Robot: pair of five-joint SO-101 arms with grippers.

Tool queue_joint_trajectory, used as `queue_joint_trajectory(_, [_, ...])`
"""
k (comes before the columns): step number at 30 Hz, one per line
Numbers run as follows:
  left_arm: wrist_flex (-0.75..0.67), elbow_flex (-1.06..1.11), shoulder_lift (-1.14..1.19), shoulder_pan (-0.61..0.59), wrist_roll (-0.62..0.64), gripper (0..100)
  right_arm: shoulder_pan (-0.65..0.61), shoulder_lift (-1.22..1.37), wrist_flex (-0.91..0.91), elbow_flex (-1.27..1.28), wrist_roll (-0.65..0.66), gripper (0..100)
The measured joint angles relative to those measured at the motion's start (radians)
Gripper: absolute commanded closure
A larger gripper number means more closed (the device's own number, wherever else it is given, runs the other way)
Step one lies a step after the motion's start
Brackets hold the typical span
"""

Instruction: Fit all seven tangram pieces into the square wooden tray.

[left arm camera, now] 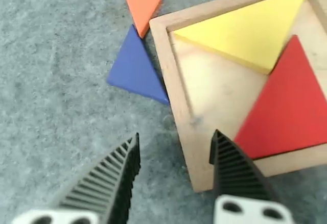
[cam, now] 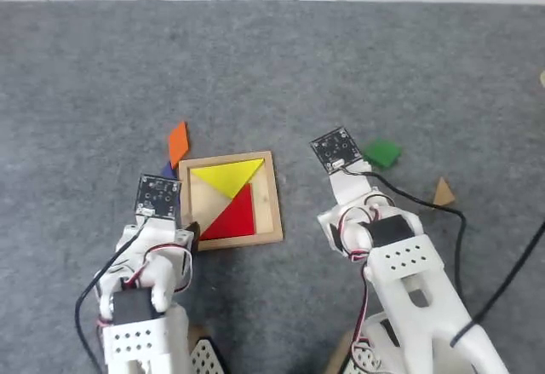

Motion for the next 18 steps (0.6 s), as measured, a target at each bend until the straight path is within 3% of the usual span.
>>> queue_joint_trajectory(3, [0.046, 0.0, -0.002, -0.095, 0.0, 78, 0.0, 0.0, -0.037, 0.0, 0.0, 85.8])
queue_joint_trajectory(5, [0.071, 0.0, -0.002, -0.222, 0.0, 78, -0.012, 0.005, -0.063, 0.0, 0.0, 85.8])
queue_joint_trajectory(14, [-0.049, 0.002, -0.003, -1.082, 0.0, 78, -0.158, 0.414, -0.081, -0.267, 0.0, 86.2])
queue_joint_trajectory(18, [-0.058, 0.002, -0.003, -1.346, 0.002, 78, -0.204, 0.557, -0.081, -0.399, -0.064, 86.2])
